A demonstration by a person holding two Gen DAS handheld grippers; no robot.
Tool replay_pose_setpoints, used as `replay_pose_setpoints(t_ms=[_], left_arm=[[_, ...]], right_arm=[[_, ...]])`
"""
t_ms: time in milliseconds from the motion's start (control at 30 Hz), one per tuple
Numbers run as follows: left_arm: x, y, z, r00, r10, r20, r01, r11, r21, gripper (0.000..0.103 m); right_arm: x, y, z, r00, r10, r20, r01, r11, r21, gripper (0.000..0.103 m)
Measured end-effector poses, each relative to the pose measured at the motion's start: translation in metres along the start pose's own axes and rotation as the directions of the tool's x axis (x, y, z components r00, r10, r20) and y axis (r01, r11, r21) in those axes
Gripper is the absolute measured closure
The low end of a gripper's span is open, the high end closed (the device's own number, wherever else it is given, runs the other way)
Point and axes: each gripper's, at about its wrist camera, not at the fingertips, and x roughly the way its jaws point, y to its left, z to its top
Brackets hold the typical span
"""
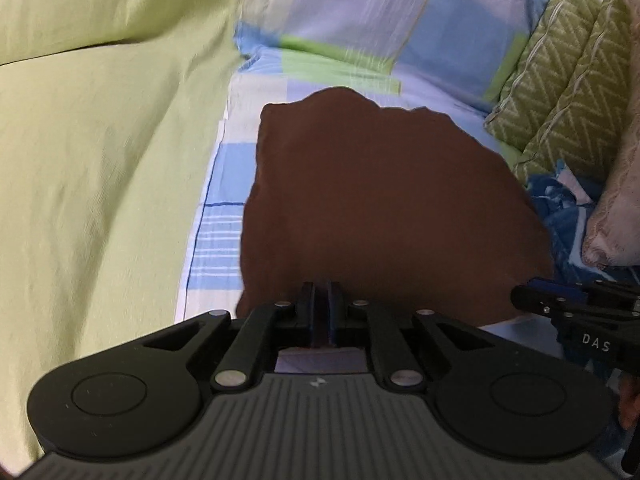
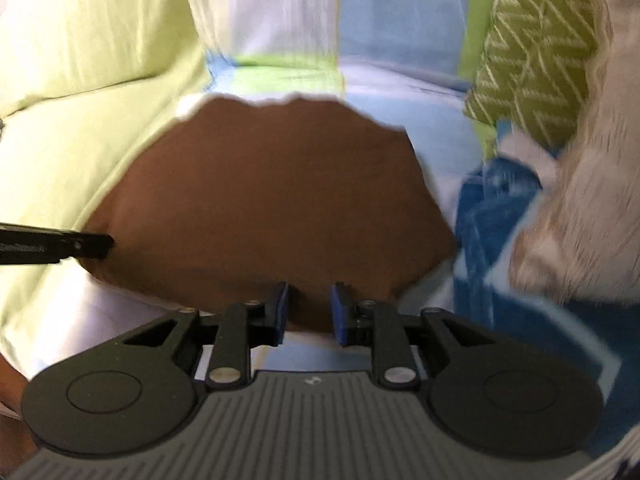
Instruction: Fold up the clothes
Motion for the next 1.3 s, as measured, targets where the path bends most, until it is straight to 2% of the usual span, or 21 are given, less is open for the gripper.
replay_pose_setpoints(t_ms=[100,200,267,367,400,433,467,567,633,700,833,933,1100,1200,1300], left_arm=[[-0.016,0.01,0.002,1.0,0.017,-0.002,-0.017,1.0,0.019,0.092],[-0.037,0.018,0.001,1.0,0.018,-0.005,-0.017,1.0,0.014,0.091],[-0.045,0.014,0.001,1.0,0.008,-0.001,-0.008,0.999,0.04,0.091],[-0.049,0.004,0.002,0.999,-0.01,0.031,0.007,0.997,0.076,0.09],[-0.045,-0.001,0.005,0.999,-0.02,0.051,0.016,0.997,0.081,0.088],[-0.041,-0.002,0.006,0.998,-0.023,0.057,0.018,0.997,0.082,0.08],[-0.034,-0.004,0.006,0.999,-0.013,0.052,0.008,0.996,0.083,0.076],[-0.007,-0.002,0.001,0.999,0.035,0.004,-0.035,0.997,0.073,0.077],[-0.012,0.0,-0.004,0.999,0.045,0.021,-0.046,0.997,0.064,0.077],[-0.022,-0.002,-0.007,0.997,0.077,0.018,-0.078,0.995,0.062,0.076],[-0.05,-0.012,-0.019,0.99,0.141,0.0,-0.141,0.99,0.014,0.075],[-0.076,-0.029,-0.034,0.984,0.176,-0.017,-0.177,0.984,-0.022,0.068],[-0.116,-0.059,-0.061,0.98,0.195,-0.047,-0.197,0.98,-0.039,0.061],[-0.135,-0.074,-0.074,0.976,0.208,-0.064,-0.21,0.977,-0.031,0.057],[-0.154,-0.084,-0.082,0.974,0.214,-0.072,-0.215,0.976,-0.016,0.056]], right_arm=[[-0.013,-0.003,-0.002,0.998,-0.064,0.009,0.064,0.998,0.018,0.085],[-0.03,-0.011,-0.005,0.992,-0.123,0.009,0.121,0.987,0.106,0.084],[-0.043,-0.007,-0.008,0.992,-0.121,0.036,0.115,0.983,0.144,0.084],[-0.045,0.006,-0.006,0.99,-0.097,0.098,0.084,0.988,0.128,0.084],[-0.042,0.009,-0.005,0.989,-0.096,0.116,0.081,0.988,0.128,0.084],[-0.036,0.01,-0.004,0.987,-0.095,0.131,0.077,0.987,0.14,0.084],[-0.028,0.008,-0.004,0.986,-0.097,0.133,0.074,0.983,0.166,0.084],[-0.007,-0.003,-0.014,0.992,-0.11,0.067,0.093,0.971,0.22,0.084],[-0.011,-0.004,-0.019,0.991,-0.107,0.083,0.087,0.972,0.216,0.083],[-0.022,-0.001,-0.022,0.989,-0.114,0.089,0.093,0.973,0.21,0.073],[-0.058,0.004,-0.036,0.989,-0.084,0.124,0.052,0.968,0.245,0.067],[-0.09,0.01,-0.052,0.988,-0.039,0.149,0.0,0.968,0.251,0.056],[-0.141,0.019,-0.076,0.987,-0.009,0.158,-0.026,0.975,0.219,0.054],[-0.168,0.02,-0.084,0.986,-0.02,0.163,-0.014,0.978,0.208,0.041],[-0.189,0.022,-0.086,0.987,-0.032,0.158,-0.002,0.978,0.208,0.039]])
